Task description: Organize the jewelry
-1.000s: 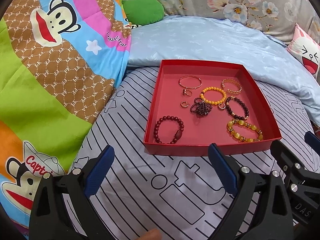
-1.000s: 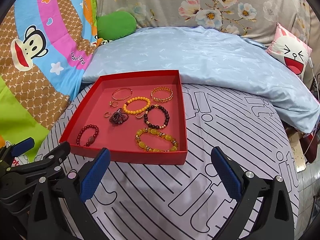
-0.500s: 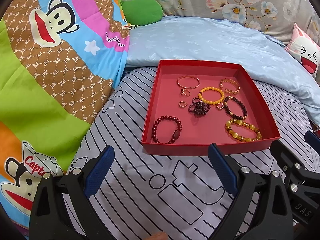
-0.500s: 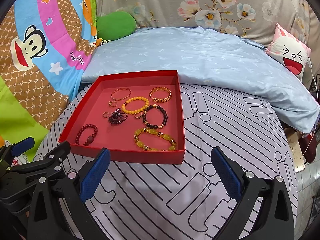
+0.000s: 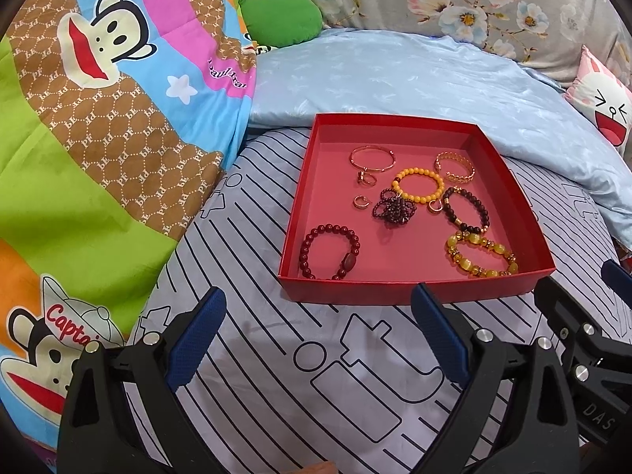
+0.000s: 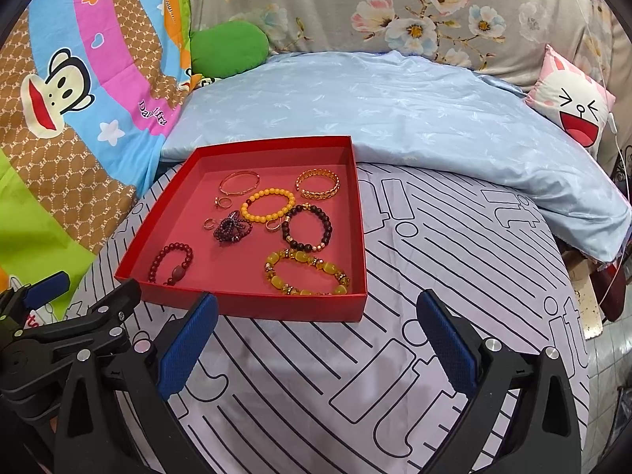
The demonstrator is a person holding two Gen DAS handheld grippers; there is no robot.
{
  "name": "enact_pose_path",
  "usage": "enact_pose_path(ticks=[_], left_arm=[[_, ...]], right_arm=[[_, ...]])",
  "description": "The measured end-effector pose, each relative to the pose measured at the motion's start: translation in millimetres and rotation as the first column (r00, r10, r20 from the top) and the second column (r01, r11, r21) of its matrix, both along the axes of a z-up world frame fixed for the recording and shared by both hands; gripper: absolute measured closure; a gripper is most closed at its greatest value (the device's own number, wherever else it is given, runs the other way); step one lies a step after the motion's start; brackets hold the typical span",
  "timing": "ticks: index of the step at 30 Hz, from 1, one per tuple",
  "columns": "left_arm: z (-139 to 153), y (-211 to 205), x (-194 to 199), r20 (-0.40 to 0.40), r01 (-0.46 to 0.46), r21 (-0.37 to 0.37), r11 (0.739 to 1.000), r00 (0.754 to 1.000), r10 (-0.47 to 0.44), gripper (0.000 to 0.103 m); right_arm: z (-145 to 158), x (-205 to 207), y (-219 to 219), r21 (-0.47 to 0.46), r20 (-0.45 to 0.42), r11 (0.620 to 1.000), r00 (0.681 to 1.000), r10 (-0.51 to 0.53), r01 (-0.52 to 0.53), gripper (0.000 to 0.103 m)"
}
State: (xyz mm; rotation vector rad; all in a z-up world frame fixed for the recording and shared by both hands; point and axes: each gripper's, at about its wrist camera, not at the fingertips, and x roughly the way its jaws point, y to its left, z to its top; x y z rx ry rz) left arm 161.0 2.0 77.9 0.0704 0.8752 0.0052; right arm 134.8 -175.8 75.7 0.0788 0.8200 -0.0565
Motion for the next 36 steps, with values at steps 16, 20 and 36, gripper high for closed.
enact_pose_path(ticks=[16,20,36], left_arm=[[-2.8,-0.5,-0.2,-0.006,0.000,-0.004,1.000,1.000,0.000,0.013],[-4.1,-0.2,0.2,-0.013,-0.001,-0.011,1.000,1.000,0.001,0.013],[-2.9,-0.3,-0.2,-0.003,-0.009,-0.001,1.000,1.000,0.009,0.013]], right_arm=[[-0.2,0.0,0.2,0.002,-0.001,1.000,1.000,0.000,0.000,0.006],[-1.0,-0.1,1.0,0.002,-0.002,1.000,1.000,0.000,0.000,0.006],[-5.0,-3.6,5.4,0.003,-0.007,1.000,1.000,-0.003,0.003,0.006]])
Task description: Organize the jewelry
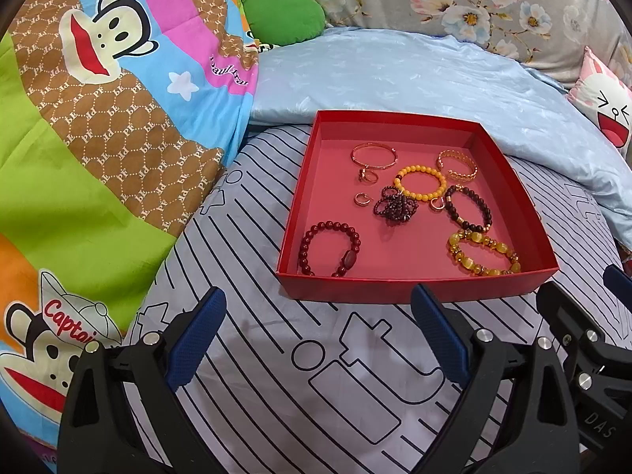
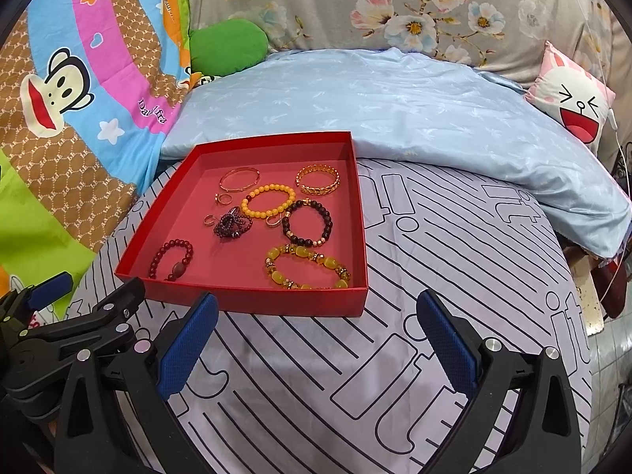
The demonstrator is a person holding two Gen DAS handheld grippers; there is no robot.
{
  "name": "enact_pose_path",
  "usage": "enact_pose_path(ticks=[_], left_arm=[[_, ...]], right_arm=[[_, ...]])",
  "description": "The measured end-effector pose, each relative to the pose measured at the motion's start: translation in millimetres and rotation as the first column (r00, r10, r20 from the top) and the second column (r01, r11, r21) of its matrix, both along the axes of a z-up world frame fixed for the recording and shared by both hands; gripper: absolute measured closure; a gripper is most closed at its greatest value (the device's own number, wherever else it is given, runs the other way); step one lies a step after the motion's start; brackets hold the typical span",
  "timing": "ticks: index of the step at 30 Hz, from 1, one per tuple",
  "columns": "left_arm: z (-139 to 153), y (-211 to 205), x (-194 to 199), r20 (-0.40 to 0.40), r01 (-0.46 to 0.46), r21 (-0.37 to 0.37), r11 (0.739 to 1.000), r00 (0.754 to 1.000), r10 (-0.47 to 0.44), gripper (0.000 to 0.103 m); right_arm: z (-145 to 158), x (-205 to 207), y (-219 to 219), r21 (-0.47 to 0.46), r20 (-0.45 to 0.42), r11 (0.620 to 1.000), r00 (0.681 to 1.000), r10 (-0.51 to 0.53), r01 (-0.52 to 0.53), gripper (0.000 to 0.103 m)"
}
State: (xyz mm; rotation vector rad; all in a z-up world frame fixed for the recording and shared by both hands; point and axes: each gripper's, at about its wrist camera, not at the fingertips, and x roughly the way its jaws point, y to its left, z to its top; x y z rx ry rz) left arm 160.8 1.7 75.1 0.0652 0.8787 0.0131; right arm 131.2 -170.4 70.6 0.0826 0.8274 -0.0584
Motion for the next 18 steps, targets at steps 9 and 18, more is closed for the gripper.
enact_pose_path(ticks=[9,18], left_arm=[[0.7,0.7,0.1,0.001,-0.001,0.003,1.000,1.000,0.001,0.013],[-0.4,2.1,1.5,-0.018,-0.006,-0.016,1.000,1.000,0.006,0.013]], right_arm=[[-0.4,0.0,-0.5,0.002,0.000,1.000,1.000,0.000,0.000,0.006],[-0.1,0.4,-1.5,0.003,0.000,1.000,1.000,0.000,0.000,0.006]])
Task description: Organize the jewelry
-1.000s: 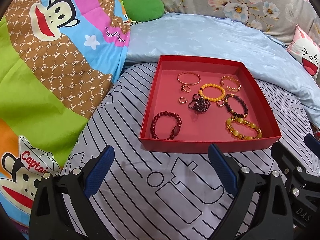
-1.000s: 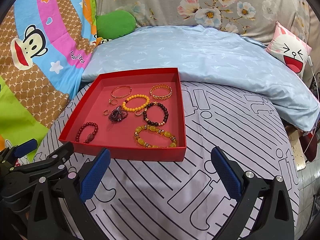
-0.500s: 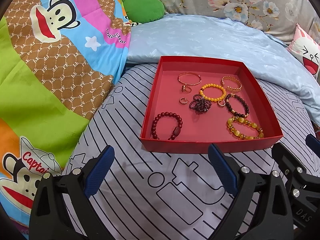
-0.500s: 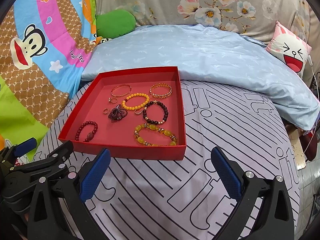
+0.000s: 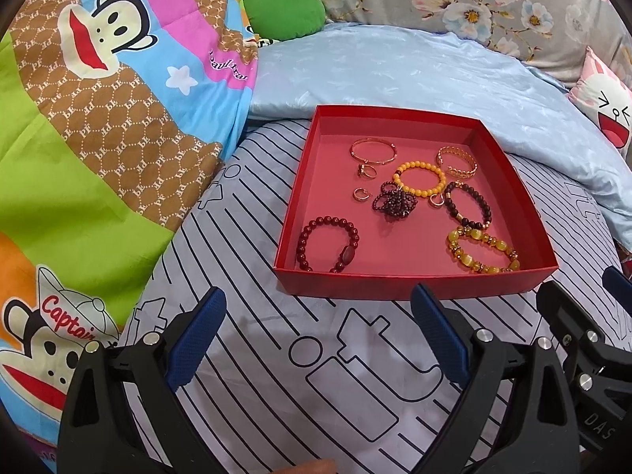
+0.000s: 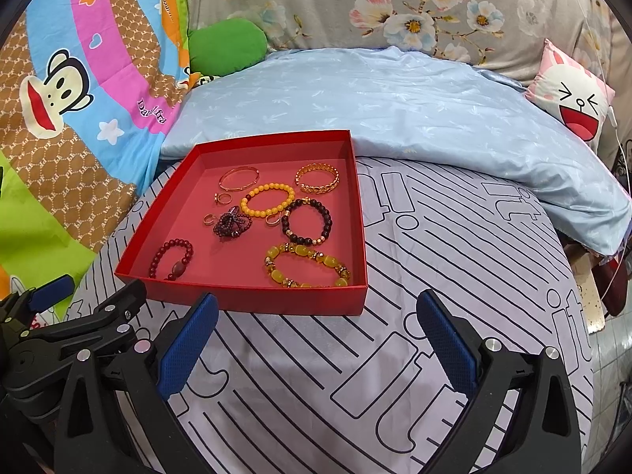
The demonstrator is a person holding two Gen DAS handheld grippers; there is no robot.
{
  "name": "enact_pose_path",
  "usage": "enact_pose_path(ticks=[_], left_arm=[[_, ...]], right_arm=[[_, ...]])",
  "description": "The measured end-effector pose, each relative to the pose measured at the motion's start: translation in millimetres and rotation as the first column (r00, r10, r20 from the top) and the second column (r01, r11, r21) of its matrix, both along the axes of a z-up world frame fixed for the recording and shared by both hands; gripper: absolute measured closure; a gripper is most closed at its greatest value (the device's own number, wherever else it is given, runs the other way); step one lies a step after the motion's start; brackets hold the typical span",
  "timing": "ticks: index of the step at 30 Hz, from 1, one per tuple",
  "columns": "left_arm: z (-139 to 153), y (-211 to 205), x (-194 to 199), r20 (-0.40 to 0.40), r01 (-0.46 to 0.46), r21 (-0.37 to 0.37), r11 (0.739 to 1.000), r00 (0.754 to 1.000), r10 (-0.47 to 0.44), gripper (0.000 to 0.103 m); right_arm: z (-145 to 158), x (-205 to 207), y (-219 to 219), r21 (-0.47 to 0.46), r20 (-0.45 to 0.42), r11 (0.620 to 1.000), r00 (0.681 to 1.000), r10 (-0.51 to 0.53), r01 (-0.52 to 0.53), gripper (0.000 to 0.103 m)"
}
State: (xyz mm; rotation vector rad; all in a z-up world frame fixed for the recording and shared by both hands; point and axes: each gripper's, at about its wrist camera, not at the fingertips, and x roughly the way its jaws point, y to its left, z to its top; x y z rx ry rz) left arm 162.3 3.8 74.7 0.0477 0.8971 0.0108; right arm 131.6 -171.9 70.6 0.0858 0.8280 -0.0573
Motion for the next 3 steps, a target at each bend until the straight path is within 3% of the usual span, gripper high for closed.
enact_pose_path(ticks=[3], left_arm=[[-1.1,-0.5,0.3,0.000,0.003,0.003,1.000,1.000,-0.003,0.013]], right_arm=[[-0.5,-0.3,-0.3,0.000,-0.002,1.000,1.000,-0.001,0.001,0.006]])
